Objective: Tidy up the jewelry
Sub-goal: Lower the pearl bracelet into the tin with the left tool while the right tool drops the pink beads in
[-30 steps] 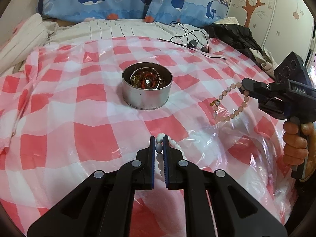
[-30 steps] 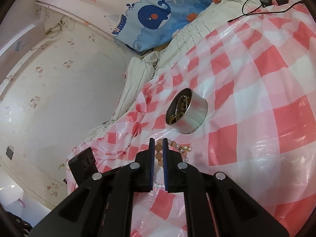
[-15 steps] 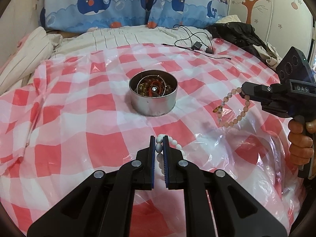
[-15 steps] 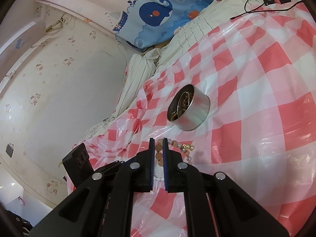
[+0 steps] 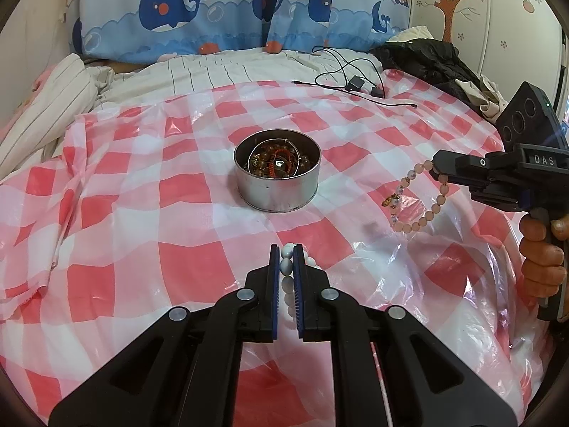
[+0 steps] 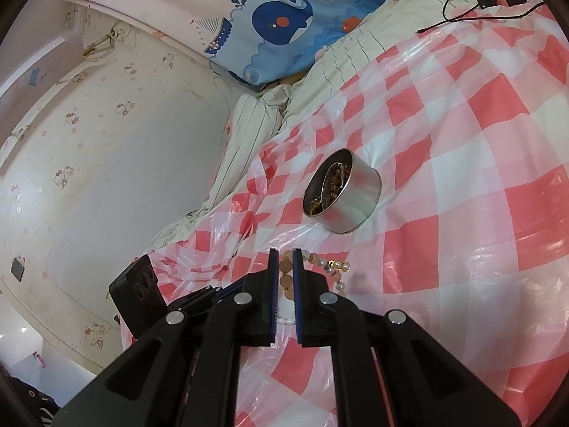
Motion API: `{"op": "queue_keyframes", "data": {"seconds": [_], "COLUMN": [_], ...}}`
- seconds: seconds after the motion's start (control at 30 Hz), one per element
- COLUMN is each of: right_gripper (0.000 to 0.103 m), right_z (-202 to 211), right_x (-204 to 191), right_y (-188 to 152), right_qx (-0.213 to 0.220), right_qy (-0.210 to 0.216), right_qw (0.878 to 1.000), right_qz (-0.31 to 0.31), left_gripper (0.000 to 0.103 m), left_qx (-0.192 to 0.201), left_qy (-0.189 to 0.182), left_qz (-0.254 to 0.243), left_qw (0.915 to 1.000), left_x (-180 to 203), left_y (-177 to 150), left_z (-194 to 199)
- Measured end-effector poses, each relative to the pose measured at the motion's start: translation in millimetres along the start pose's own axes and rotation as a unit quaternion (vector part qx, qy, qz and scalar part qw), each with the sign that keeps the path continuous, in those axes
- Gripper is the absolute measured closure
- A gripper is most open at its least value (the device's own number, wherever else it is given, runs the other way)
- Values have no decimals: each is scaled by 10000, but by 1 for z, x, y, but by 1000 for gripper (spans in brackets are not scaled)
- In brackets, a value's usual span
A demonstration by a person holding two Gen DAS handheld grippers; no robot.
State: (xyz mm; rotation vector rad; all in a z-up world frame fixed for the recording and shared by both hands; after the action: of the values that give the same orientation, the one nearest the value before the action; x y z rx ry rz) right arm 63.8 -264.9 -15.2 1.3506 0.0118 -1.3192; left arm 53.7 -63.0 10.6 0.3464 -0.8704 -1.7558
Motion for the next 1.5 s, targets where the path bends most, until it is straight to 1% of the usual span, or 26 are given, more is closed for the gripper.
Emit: {"op": "queue_keyframes", "data": {"seconds": [0.53,0.83,1.0,1.1,1.2,1.33,1.43,1.47,1.5], "right_gripper": [95,95,95,95,95,95,95,95,95], "right_z": [-2,0,-2,-3,-1,2,2,2,3], "right_x": [-1,-2,0,1,-3,-5,-3,-3,-3], "right_y": [0,4,9,13,16,16,17,18,19], "right_qx": [-26,71,147,174,227,273,280,286,296], "right_qy": [27,70,153,174,215,258,251,244,235], "right_qw": [10000,10000,9997,9996,9995,9993,9992,9992,9992], "right_qz": [16,2,-73,-111,-79,-94,-143,-153,-150], "left_gripper": [96,96,96,96,96,96,96,96,96], "left_qx": [13,137,121,153,253,416,448,439,407], "left_qy": [-2,-195,-181,-215,-318,-474,-617,-620,-545], "left_qz": [0,48,63,111,136,134,277,334,425], "left_qw": [10000,9997,9997,9996,9991,9979,9967,9966,9968], "left_x": [0,-1,1,0,3,13,16,15,11], "left_y": [0,17,21,31,51,86,106,111,116], "left_z": [1,15,12,11,9,-3,-22,-31,-46]}}
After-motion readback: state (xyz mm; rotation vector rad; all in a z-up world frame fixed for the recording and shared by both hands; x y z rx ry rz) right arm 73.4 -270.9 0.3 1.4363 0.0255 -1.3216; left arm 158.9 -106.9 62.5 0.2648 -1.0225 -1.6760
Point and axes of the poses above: each gripper's, at about its wrist camera, not at the fingertips, and z roughly against the way its jaws point, x to its right, y to its top, the point moved 4 cm from there along -z, roughly the way its jaws point, and after that the axes turned 10 degrees about z, right-handed, at the moved point
